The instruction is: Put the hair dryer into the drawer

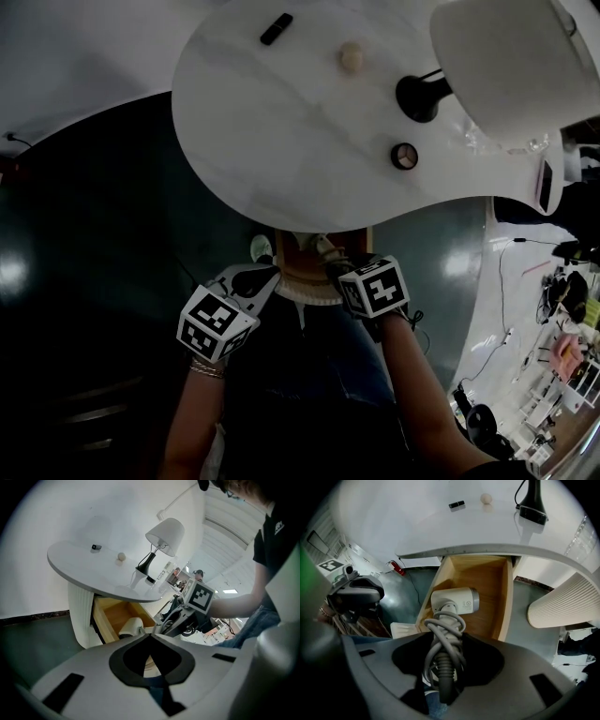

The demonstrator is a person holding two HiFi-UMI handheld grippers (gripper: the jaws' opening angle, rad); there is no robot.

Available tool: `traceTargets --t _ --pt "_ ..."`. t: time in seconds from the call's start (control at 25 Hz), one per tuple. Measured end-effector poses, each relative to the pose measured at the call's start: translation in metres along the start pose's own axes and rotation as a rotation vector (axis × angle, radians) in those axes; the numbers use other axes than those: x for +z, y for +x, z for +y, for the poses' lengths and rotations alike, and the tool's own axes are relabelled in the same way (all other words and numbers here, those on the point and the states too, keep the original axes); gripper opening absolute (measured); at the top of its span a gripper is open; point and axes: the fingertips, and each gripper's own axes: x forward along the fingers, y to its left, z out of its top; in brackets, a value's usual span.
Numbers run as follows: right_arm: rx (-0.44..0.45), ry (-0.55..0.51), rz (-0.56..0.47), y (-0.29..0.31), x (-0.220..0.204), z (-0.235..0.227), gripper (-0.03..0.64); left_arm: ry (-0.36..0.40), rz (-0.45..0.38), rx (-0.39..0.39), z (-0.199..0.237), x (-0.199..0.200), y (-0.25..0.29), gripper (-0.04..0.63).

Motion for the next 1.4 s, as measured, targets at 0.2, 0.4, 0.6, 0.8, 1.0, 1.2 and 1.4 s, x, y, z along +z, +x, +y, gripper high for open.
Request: traceTargets --t 0.2,0.4,0.6,0.8,1.0,1.2,1.4 --pt "-0.008 0.025 -0.006 0.016 0.005 -0.006 0.207 -0.005 0.006 -0.006 0.013 -0.005 0.009 0.015" --pt "-0.038 0.02 -0.007 0.014 0.015 -0.002 0.207 -0.001 0.013 0.0 0.019 0.005 0.005 0.015" --pt "-0.047 0.037 -0.02 0.024 0.022 -0.004 0.207 0.009 0.013 0.007 0.029 0.01 0.012 0.015" --pt "-0.067 0.022 -0.022 0.029 0.027 -0.005 0.207 0.02 0.019 0.004 0.031 0.009 0.016 0.015" --pt "-0.086 0.019 -0.005 0.033 0.03 -0.001 0.207 0.019 0.018 -0.005 0.03 0.011 0.012 0.015" --pt "-0.133 -0.01 0.056 0.037 0.025 0.001 0.209 0.016 0.017 -0.006 0.031 0.009 0.013 0.015" --pt "-0.173 -0.055 0.045 0.042 0.038 -0.003 0.208 0.014 0.017 -0.005 0.034 0.007 0.014 0.015"
